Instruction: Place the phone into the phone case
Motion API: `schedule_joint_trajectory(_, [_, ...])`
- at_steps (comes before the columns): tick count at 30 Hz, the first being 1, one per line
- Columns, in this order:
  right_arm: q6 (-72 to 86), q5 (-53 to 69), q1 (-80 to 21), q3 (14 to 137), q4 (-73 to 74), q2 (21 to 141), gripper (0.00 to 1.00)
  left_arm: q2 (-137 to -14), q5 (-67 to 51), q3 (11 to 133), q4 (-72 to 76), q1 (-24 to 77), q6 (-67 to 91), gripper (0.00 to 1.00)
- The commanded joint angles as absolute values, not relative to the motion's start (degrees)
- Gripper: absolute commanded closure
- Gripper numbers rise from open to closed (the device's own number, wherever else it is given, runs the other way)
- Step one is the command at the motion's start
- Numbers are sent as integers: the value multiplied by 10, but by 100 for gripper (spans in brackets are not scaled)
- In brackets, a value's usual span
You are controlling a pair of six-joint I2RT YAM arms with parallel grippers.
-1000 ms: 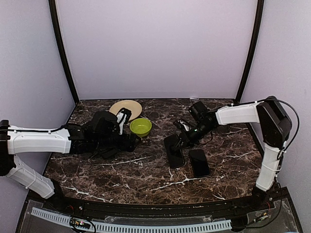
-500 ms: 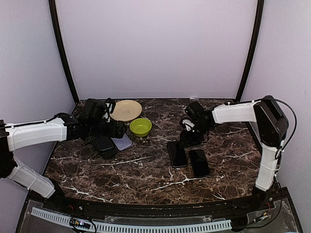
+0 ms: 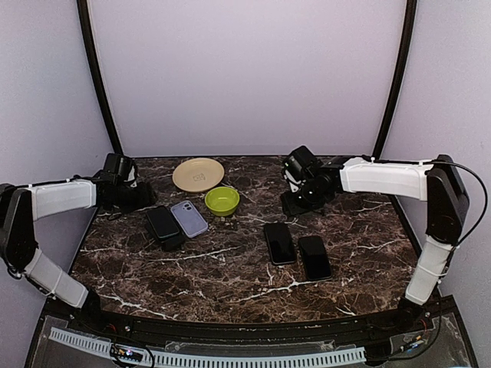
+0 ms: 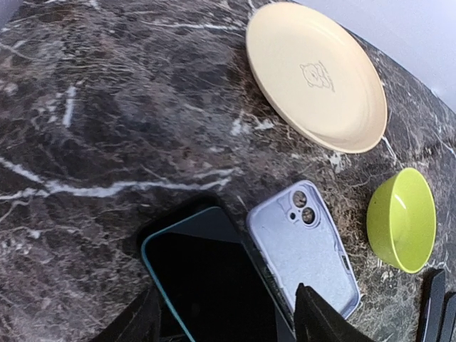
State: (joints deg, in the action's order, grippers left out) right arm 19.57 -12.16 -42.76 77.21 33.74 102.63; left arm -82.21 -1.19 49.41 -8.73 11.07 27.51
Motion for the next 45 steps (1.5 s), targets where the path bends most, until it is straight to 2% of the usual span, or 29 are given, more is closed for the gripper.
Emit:
schedule_joint_trajectory(1, [197, -155, -448, 784, 325, 1030, 41, -891, -44, 568, -83, 139, 211, 35])
schedule_joint_trajectory(6, [187, -146, -460, 791, 328, 1043, 41, -1042, -50, 737, -187, 142, 70, 35])
schedule_joint_trajectory(10, [185, -143, -464, 788, 333, 1042, 41, -1136, -66, 811, -242, 150, -35, 38])
schedule_joint_trajectory(20, [180, -142, -465, 779, 335, 1040, 41, -1188, -70, 809, -251, 161, -107, 51])
schedule_joint_trajectory(22, [180, -149, -465, 779, 335, 1040, 41, -1205, -42, 810, -260, 179, -117, 64])
schedule_joint_trajectory(23, [179, -149, -466, 781, 335, 1041, 41, -1210, -32, 812, -265, 192, -122, 78])
schedule_joint_trajectory(24, [179, -150, -465, 784, 336, 1040, 40, -1218, -18, 811, -275, 197, -124, 85])
schedule_joint_trajectory(25, [180, -151, -466, 785, 336, 1039, 41, -1220, -10, 805, -278, 206, -127, 96])
schedule_joint_trajectory(27, [180, -152, -466, 784, 334, 1035, 40, -1220, 16, 801, -287, 213, -121, 100])
schedule_joint_trajectory(32, [170, -153, -466, 782, 334, 1019, 40, -1170, 109, 793, -307, 219, -99, 100])
schedule_joint_trajectory(39, [130, -66, -468, 767, 273, 953, 39, -980, 235, 706, -221, 304, -201, 100])
schedule_joint_trajectory(41, [123, 0, -469, 752, 226, 920, 35, -928, 247, 683, -192, 343, -239, 100])
schedule_joint_trajectory(43, [124, 98, -470, 736, 169, 894, 19, -878, 256, 656, -157, 390, -281, 100])
schedule_joint_trajectory(44, [127, 153, -470, 733, 143, 887, 6, -863, 263, 632, -141, 424, -314, 100])
schedule_joint_trajectory(45, [137, 197, -471, 733, 122, 888, 2, -834, 268, 619, -109, 440, -328, 100])
